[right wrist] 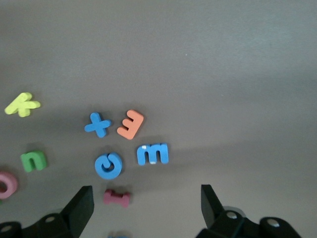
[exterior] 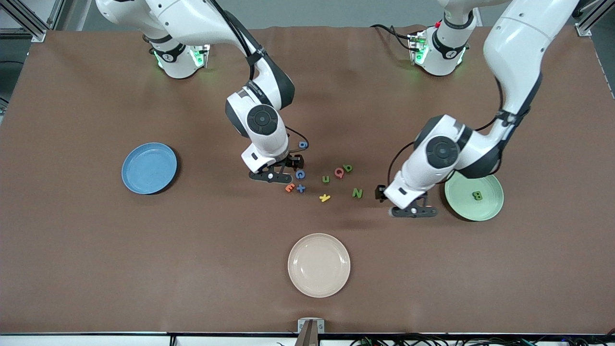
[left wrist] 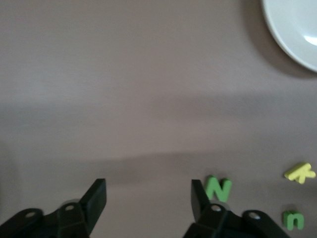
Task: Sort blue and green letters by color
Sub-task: 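Reach the right gripper toward the letters while the left gripper returns, then grasp the blue m with the right gripper while the left grasps green N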
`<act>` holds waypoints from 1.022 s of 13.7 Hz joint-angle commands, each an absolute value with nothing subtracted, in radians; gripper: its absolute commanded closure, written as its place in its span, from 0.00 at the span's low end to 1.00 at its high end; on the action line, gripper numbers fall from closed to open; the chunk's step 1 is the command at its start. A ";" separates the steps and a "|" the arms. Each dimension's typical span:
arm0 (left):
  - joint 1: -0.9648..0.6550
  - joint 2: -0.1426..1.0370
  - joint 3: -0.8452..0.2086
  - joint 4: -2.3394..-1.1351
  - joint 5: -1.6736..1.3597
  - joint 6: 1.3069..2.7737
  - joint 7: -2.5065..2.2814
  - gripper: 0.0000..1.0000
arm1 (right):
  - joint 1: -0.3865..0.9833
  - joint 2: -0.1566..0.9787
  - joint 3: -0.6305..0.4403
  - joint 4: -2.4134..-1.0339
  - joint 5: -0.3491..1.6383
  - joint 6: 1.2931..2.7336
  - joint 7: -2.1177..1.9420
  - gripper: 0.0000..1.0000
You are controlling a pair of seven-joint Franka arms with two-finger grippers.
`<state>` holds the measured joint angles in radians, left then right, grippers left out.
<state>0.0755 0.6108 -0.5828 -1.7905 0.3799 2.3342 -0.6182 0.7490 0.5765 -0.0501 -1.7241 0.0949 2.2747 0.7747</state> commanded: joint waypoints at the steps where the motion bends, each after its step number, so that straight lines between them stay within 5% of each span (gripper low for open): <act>1: 0.040 0.666 -0.583 -1.750 0.420 2.332 -0.603 0.36 | 0.762 0.606 -0.061 -1.709 0.054 2.295 0.796 0.25; 8: -0.031 0.702 -0.580 -1.750 0.428 2.361 -0.617 0.52 | 0.765 0.658 -0.061 -1.710 0.051 2.352 0.816 0.25; 14: -0.058 0.732 -0.572 -1.750 0.449 2.385 -0.617 0.55 | 0.765 0.681 -0.063 -1.710 0.049 2.376 0.816 0.29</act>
<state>-0.0379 0.7150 -0.5819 -1.7683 0.4183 2.3726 -0.6176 0.7529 0.6629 -0.0534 -1.7231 0.0707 2.3609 0.7855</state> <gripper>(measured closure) 0.537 0.291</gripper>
